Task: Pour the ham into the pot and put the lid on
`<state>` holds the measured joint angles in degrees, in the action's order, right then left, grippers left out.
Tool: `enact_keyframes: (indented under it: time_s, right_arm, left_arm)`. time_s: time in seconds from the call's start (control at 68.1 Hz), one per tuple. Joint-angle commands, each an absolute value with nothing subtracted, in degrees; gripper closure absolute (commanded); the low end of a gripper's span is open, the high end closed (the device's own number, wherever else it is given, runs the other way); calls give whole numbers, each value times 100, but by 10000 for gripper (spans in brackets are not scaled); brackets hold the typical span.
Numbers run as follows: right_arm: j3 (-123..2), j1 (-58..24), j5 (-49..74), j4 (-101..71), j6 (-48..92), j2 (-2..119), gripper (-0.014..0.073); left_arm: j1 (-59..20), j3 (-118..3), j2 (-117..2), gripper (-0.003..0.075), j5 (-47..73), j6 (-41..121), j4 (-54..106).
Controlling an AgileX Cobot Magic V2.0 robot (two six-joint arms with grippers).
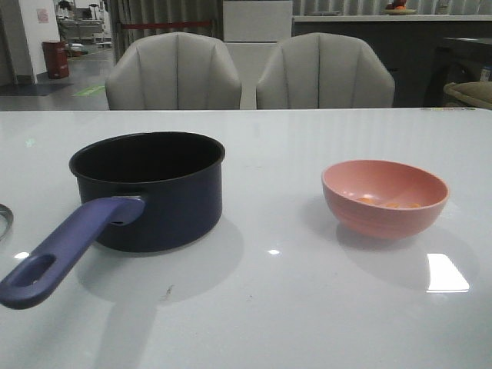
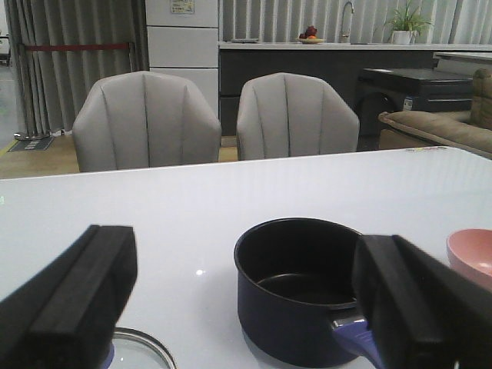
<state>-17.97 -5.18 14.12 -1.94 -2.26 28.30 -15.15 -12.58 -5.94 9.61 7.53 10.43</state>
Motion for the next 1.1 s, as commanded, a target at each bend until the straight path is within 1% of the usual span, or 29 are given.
enact_keyframes:
  time_s: [0.0, 0.088, 0.103, 0.117, 0.132, 0.147, 0.206, 0.411, 0.661, 0.881, 1.087]
  right_arm:
    - [-2211, -485, 1177, -199, -177, 3198, 344]
    - [-2453, -485, 1262, -204, -177, 3611, 209]
    - [-2498, -485, 1268, -204, -177, 3683, 199]
    - [-2565, -485, 1298, -220, -177, 3794, 162]
    - [-2588, -485, 1309, -223, -177, 3832, 162]
    - [-2678, -485, 1325, -237, -177, 3992, 132]
    - [-2863, -485, 1356, -357, -177, 4335, 92]
    - [-3674, -491, 1486, -1063, -177, 5820, 88]
    - [-4981, -496, 2086, -1175, -177, 7744, 88]
    - [-5960, -647, 2475, -1177, -89, 8951, 89]
    - [-6529, -724, 2622, -1177, 87, 9882, 91]
  left_arm:
    - [-1569, -1406, -649, 103, 474, 729, 1109]
    - [-1569, -1406, -649, 103, 484, 729, 1109]
    - [-1569, -1406, -649, 103, 484, 729, 1109]
    - [-1569, -1406, -649, 103, 484, 729, 1109]
    - [-1569, -1406, -649, 103, 484, 729, 1109]
    - [-1569, -1406, -649, 103, 484, 729, 1109]
    - [-1569, -1406, -649, 103, 484, 729, 1109]
    - [-1569, -1406, -649, 103, 472, 729, 1109]
    - [-1569, -1406, -649, 103, 472, 729, 1109]
    - [-1569, -1406, -649, 103, 472, 729, 1109]
    - [-1569, -1406, -649, 103, 472, 729, 1109]
